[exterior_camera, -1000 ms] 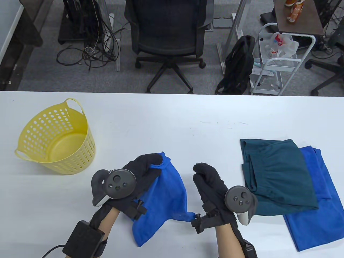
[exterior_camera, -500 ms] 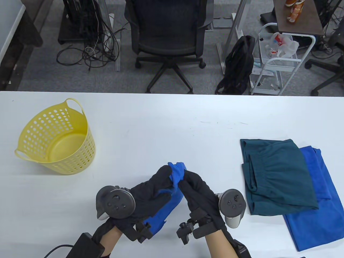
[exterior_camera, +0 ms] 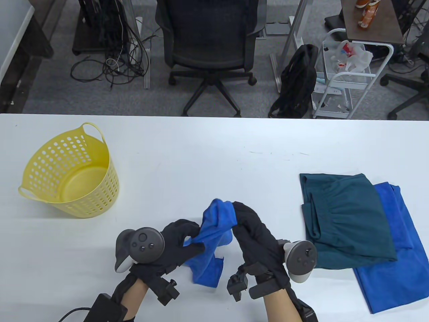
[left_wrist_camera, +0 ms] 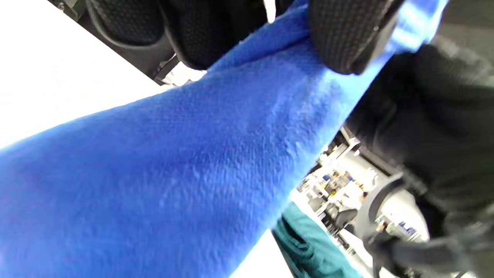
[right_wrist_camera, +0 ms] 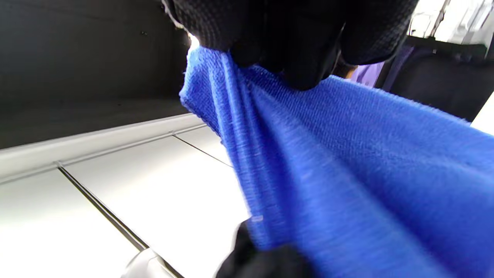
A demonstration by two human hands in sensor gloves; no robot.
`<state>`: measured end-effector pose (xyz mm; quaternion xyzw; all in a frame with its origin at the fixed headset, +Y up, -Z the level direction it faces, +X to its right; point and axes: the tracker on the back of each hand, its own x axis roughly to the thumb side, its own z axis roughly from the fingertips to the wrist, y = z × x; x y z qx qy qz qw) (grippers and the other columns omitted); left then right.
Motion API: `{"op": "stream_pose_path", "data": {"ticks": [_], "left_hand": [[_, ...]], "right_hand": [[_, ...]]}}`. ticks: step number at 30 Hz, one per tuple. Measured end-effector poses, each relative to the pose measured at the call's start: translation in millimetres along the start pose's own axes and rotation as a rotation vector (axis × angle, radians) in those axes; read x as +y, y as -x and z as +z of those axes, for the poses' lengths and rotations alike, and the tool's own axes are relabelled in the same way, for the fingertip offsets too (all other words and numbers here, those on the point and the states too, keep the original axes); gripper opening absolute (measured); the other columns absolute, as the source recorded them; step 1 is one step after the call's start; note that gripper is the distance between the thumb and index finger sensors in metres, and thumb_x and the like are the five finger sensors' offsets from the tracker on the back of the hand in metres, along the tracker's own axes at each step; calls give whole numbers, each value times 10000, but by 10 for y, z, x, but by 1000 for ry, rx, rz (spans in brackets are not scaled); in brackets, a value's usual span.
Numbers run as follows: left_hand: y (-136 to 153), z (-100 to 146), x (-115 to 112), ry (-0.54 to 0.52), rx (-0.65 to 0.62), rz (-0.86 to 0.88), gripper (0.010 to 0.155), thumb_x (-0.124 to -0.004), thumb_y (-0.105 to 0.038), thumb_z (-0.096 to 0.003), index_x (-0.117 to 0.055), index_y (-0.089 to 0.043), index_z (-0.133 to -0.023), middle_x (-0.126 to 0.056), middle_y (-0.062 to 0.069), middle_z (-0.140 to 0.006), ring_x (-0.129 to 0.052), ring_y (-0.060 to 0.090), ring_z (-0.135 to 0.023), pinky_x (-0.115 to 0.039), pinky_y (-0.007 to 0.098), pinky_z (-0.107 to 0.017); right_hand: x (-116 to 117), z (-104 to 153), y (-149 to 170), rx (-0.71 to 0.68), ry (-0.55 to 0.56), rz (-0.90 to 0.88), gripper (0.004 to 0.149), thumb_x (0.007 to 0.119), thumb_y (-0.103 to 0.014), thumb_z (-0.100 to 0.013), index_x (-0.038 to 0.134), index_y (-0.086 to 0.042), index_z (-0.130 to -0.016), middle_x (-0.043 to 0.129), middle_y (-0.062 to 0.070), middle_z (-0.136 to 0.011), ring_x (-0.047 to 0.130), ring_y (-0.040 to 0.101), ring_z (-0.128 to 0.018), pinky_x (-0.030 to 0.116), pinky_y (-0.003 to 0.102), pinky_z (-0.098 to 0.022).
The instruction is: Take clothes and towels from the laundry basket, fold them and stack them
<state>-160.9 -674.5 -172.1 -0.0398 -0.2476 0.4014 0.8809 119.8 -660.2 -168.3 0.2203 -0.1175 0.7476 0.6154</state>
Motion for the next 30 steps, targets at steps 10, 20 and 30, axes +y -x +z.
{"op": "stream_pose_path", "data": {"ticks": [10,20,30], "left_hand": [[71,-5,-96,15,10,341,825,-718,-578,-552,-500,-117,-1201,-785,199,-1103,-884,390,-904,-708,641,-680],[199,82,196,-72,-62,497,459,-679,-419,-654,-617,-184,-1042,-952,49,-906,-1013,230,-734,-758,583,-675],[192,87,290,47,-80,230,817,-887,-606,-390,-658,-127,-1011,-912,-101,-475,-897,74,-296,-880,450,-537]], "right_hand": [[248,-41,30,-67,-277,-30,391,616,-149,-602,671,-13,-966,531,298,-1123,726,449,-973,615,614,-712],[-113,-1,187,26,61,-315,388,603,-140,-595,654,29,-940,605,322,-1036,952,151,-615,878,428,-531],[-43,-8,70,-30,-300,807,952,860,-518,-413,464,-99,-1171,670,197,-1005,876,63,-396,848,230,-283]]}}
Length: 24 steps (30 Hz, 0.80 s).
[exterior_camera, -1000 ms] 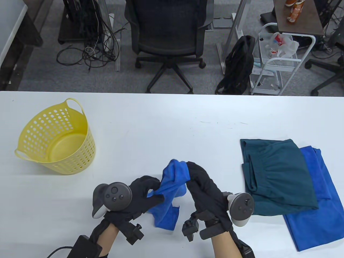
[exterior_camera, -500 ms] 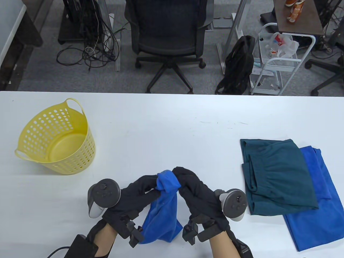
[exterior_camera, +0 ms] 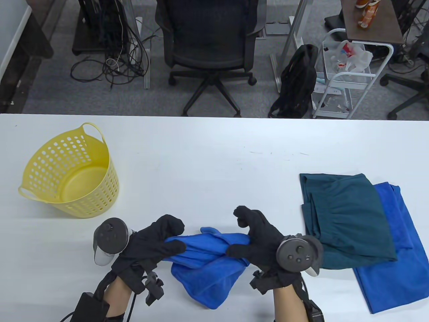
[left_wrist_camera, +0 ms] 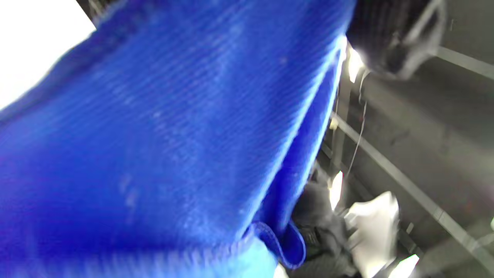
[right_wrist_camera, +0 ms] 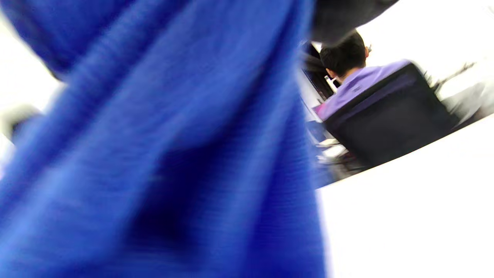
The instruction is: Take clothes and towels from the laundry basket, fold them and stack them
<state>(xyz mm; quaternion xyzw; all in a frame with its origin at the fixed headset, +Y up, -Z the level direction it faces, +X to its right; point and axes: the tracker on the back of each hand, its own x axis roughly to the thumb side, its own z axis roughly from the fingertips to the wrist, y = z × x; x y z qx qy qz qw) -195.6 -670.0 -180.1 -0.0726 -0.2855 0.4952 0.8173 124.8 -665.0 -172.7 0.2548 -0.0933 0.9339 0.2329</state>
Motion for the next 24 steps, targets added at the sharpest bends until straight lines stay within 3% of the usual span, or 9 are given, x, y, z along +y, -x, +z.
{"op": "stream_pose_path", "data": {"ticks": [1,5,7,8,11,14,16,21,24], "left_hand": [[-45,4,-2,15,22,-154,857,-919,-587,-373,-648,-123,-1040,-913,-96,-490,-901,69,-309,-884,446,-548],[-121,6,-115,-81,250,-843,883,-993,-505,-363,-651,-167,-1103,-905,-96,-513,-910,53,-331,-903,435,-569],[-76,-6,-122,-116,302,-851,646,-938,-509,-456,-751,-254,-1020,-900,-99,-546,-919,78,-376,-878,478,-585],[-25,-5,-89,-106,341,-787,486,-882,-507,-516,-810,-279,-939,-897,-79,-620,-933,122,-462,-843,536,-610],[183,-1,57,93,341,-429,462,-714,-534,-632,-748,-210,-960,-741,256,-1160,-871,518,-952,-788,641,-652],[432,28,107,69,262,266,437,-694,-469,-663,-764,-100,-885,-968,216,-857,-1083,216,-582,-922,432,-476],[481,36,122,44,236,432,447,-673,-463,-672,-733,-84,-901,-996,175,-760,-1071,75,-436,-947,352,-396],[508,56,69,-35,140,873,459,-607,-451,-695,-649,-65,-942,-982,89,-698,-1048,-18,-401,-967,291,-393],[575,114,120,-187,61,1127,458,-569,-449,-704,-605,-70,-958,-962,75,-722,-1041,-23,-435,-964,299,-431]], "right_hand": [[15,-13,-35,42,-19,256,906,889,-462,-446,469,-110,-1167,660,185,-1022,879,50,-436,864,225,-322],[56,18,0,198,71,549,589,894,-284,-527,647,-161,-1048,623,178,-1079,845,145,-649,816,460,-587],[38,43,69,275,126,527,526,894,-266,-530,694,-163,-1005,603,201,-1115,843,248,-755,747,596,-629],[15,66,141,333,157,525,541,891,-302,-526,695,-154,-1008,593,213,-1124,838,277,-783,734,613,-632],[-5,128,372,472,151,463,632,858,-406,-519,672,-115,-1048,605,250,-1117,842,321,-782,724,626,-622],[56,204,598,608,153,421,589,865,-339,-537,687,-87,-1039,625,269,-1101,853,339,-765,727,626,-607],[75,222,659,627,110,454,619,865,-365,-533,672,-88,-1052,609,274,-1108,845,339,-772,724,624,-611],[92,244,761,672,81,247,695,863,-400,-503,650,-78,-1081,589,290,-1123,835,366,-795,711,639,-618],[82,311,869,743,77,333,630,874,-304,-534,653,-71,-1076,587,298,-1122,827,384,-813,702,650,-622]]}}
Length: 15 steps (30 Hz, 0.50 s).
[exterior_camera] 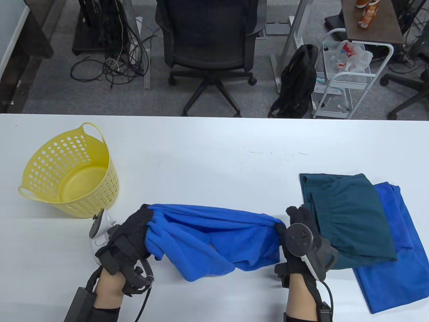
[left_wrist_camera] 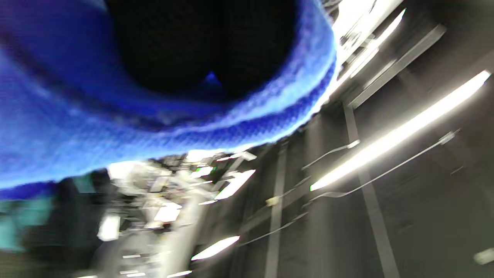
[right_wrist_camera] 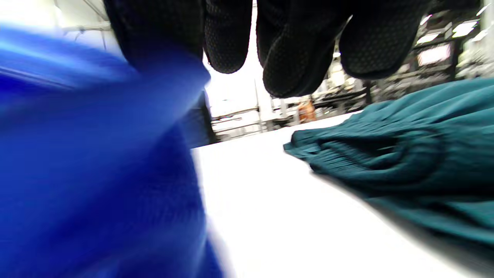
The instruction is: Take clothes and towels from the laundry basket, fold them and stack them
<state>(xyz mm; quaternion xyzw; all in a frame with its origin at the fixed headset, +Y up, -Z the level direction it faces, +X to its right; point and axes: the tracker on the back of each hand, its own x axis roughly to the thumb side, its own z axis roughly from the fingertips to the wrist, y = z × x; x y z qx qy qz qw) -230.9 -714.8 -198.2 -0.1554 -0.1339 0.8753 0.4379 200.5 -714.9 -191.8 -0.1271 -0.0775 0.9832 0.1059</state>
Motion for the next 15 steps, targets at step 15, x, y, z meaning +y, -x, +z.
{"op": "stream_pose_path", "data": {"ticks": [15], "left_hand": [[323,-65,-191,48,118,76,543,-469,-393,-710,-366,8,-1061,-660,298,-1104,-895,278,-969,-809,448,-717]], "right_hand": [[380,614,-1403,-689,-427,-643,931,732,-451,-586,228,50,-1187,196,479,-1129,399,680,-984,470,793,-651]]}}
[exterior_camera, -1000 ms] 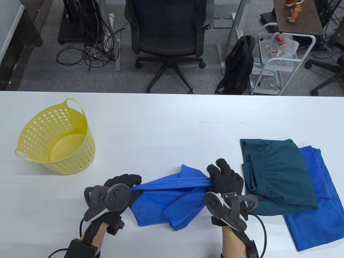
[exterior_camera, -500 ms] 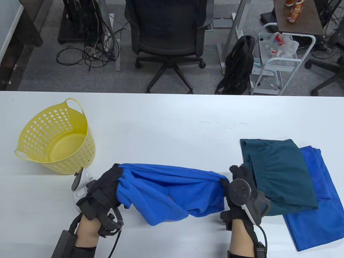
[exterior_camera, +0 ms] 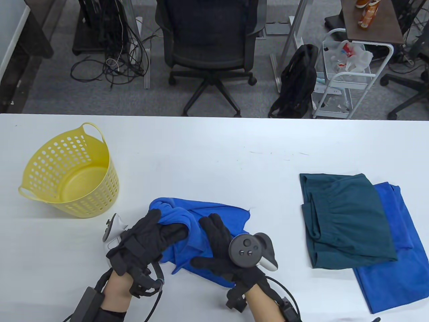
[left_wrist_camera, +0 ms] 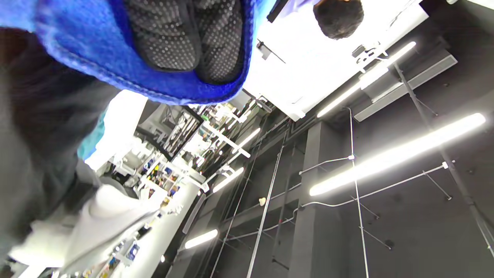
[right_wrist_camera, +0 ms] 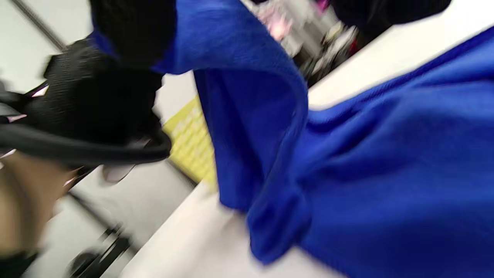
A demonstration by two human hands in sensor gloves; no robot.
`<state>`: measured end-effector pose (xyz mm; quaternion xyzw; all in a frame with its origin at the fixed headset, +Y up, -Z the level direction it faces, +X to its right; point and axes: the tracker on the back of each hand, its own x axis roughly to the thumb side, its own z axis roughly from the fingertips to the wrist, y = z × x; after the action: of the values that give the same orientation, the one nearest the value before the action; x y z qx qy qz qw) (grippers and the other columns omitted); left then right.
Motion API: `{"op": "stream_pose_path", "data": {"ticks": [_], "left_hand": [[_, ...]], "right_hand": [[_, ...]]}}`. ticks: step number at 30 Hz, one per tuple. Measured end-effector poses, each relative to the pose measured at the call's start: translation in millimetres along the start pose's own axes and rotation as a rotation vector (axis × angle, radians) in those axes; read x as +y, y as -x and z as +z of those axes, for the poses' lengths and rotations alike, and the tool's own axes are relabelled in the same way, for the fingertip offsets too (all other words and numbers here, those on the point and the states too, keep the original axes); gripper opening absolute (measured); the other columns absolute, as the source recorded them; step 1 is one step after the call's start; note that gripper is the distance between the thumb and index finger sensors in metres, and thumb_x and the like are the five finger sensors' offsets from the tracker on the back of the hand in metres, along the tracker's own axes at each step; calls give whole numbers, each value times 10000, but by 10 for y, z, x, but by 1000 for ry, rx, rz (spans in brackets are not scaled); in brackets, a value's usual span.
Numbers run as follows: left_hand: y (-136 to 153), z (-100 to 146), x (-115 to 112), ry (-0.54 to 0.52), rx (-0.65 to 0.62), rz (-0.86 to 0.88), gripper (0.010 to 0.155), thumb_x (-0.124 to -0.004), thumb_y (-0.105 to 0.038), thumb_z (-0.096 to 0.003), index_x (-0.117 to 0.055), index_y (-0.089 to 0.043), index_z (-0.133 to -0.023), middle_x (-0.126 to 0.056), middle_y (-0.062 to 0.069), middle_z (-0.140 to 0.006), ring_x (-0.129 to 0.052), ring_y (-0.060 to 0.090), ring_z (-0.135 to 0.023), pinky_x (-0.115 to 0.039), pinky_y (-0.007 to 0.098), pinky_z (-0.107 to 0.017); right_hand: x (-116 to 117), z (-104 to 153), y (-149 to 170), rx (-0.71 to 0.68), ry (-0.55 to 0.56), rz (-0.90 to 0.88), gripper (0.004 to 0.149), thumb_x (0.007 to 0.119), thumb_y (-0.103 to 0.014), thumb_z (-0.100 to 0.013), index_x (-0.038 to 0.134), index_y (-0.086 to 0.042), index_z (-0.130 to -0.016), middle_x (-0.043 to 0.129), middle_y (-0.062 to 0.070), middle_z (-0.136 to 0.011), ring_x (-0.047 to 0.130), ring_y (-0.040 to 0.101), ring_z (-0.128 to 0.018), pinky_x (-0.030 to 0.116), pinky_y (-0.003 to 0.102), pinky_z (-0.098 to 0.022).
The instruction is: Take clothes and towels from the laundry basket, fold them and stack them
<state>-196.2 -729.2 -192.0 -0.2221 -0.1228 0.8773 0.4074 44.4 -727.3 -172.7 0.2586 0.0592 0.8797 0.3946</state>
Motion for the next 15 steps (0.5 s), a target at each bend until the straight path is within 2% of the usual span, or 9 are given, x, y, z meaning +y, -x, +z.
{"op": "stream_pose_path", "data": {"ticks": [1,2,3,4,6,8,10,12,15], "left_hand": [[14,-1,-9,5,7,10,551,-467,-395,-710,-353,11,-1065,-644,306,-1112,-883,285,-979,-799,452,-722],[34,-10,-21,13,10,14,557,-466,-397,-709,-346,13,-1067,-635,308,-1116,-875,288,-986,-793,455,-725],[43,-19,-24,13,15,6,565,-464,-401,-709,-339,16,-1069,-626,314,-1119,-870,293,-989,-789,457,-726],[38,-24,4,-5,22,-17,591,-469,-416,-706,-327,24,-1073,-614,325,-1121,-862,306,-990,-781,467,-727],[-17,1,159,-114,68,-165,699,-511,-484,-694,-292,42,-1099,-578,361,-1131,-859,349,-967,-761,518,-714],[-70,68,371,-293,170,-478,769,-544,-495,-696,-285,85,-1129,-647,340,-1091,-901,330,-904,-783,523,-679],[-135,115,501,-399,280,-788,798,-583,-494,-689,-305,91,-1155,-620,379,-1110,-908,362,-880,-779,549,-658],[-223,135,510,-467,391,-1098,787,-641,-475,-670,-365,63,-1174,-609,407,-1117,-892,404,-891,-764,577,-657],[-350,107,207,-474,292,-1476,747,-747,-432,-626,-444,-68,-1204,-579,369,-1169,-837,464,-948,-722,625,-682]], "right_hand": [[20,-6,22,10,15,-4,866,735,-432,-588,298,15,-1188,246,470,-1132,445,665,-982,494,784,-645],[50,-13,65,16,-7,-42,689,714,-377,-610,436,-63,-1157,281,443,-1140,456,653,-981,499,773,-648],[64,-6,115,17,-26,-109,488,656,-328,-634,589,-121,-1071,335,407,-1148,481,628,-987,509,760,-653],[57,7,167,-38,-22,-237,407,625,-302,-634,666,-131,-1001,440,340,-1155,520,589,-997,518,744,-662],[-24,20,257,-79,-62,-507,409,595,-297,-647,673,-78,-983,643,275,-1094,822,438,-886,692,615,-660],[-139,75,319,-12,-18,-709,426,553,-306,-673,692,-8,-944,737,279,-995,967,243,-640,828,484,-542],[-247,100,380,46,32,-716,416,560,-318,-673,749,-7,-876,834,255,-868,972,120,-440,876,388,-412],[-356,119,454,135,-60,-688,411,546,-332,-685,767,-24,-844,876,216,-779,928,38,-329,883,319,-334],[-403,141,527,227,-102,-700,411,542,-336,-697,773,-28,-841,901,182,-684,891,-9,-265,885,276,-279]]}}
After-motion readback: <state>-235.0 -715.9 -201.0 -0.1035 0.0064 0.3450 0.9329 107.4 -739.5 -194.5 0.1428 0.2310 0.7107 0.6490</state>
